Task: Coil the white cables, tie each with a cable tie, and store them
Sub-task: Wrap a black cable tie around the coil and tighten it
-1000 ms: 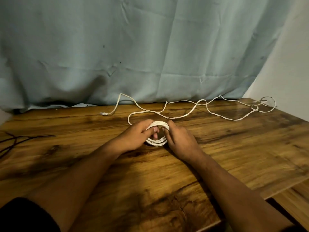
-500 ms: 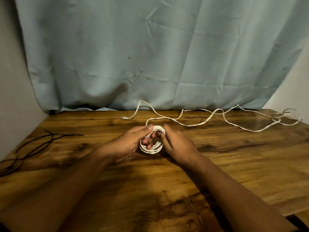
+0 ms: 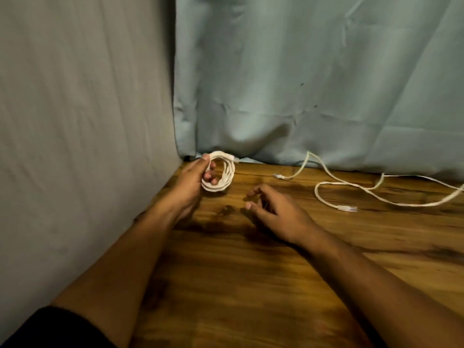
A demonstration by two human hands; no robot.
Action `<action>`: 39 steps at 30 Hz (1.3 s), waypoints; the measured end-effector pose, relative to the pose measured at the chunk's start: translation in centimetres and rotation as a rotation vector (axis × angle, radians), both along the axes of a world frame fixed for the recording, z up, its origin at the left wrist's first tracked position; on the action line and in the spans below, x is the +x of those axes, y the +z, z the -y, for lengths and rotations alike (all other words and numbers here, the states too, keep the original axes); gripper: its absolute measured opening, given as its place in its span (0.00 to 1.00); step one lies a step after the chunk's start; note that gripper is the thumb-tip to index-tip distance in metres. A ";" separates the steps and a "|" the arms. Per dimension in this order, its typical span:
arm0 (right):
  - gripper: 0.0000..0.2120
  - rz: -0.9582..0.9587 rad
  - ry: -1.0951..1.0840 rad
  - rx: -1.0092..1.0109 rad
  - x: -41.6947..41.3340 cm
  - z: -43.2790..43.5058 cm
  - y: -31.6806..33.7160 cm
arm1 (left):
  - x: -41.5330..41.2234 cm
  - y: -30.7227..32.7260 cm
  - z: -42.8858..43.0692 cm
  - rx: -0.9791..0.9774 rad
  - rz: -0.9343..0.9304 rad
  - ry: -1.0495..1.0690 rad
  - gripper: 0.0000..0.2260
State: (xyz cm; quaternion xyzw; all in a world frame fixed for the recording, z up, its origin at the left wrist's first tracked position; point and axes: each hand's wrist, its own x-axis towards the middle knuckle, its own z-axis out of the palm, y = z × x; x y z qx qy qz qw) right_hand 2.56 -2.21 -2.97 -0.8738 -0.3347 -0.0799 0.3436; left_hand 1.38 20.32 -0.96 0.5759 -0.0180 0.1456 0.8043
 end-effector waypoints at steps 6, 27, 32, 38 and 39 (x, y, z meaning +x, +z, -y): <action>0.09 0.012 -0.002 -0.077 1.2 -5.4 -1.0 | 1.9 -0.1 -2.6 -0.053 0.034 0.221 0.16; 0.08 0.172 -0.207 -0.180 3.5 -4.2 -1.1 | 2.5 -2.1 -4.3 -0.057 -0.098 0.243 0.16; 0.06 -0.300 -0.101 0.409 2.7 -0.5 -1.1 | 2.6 -2.1 -3.6 -0.006 -0.071 0.215 0.17; 0.04 -0.398 -0.089 0.523 2.2 1.6 -1.1 | 2.3 -1.9 -3.3 0.027 -0.064 0.205 0.17; 0.04 -0.338 -0.110 0.454 2.2 1.9 -1.2 | 2.2 -2.0 -3.3 0.032 -0.066 0.212 0.17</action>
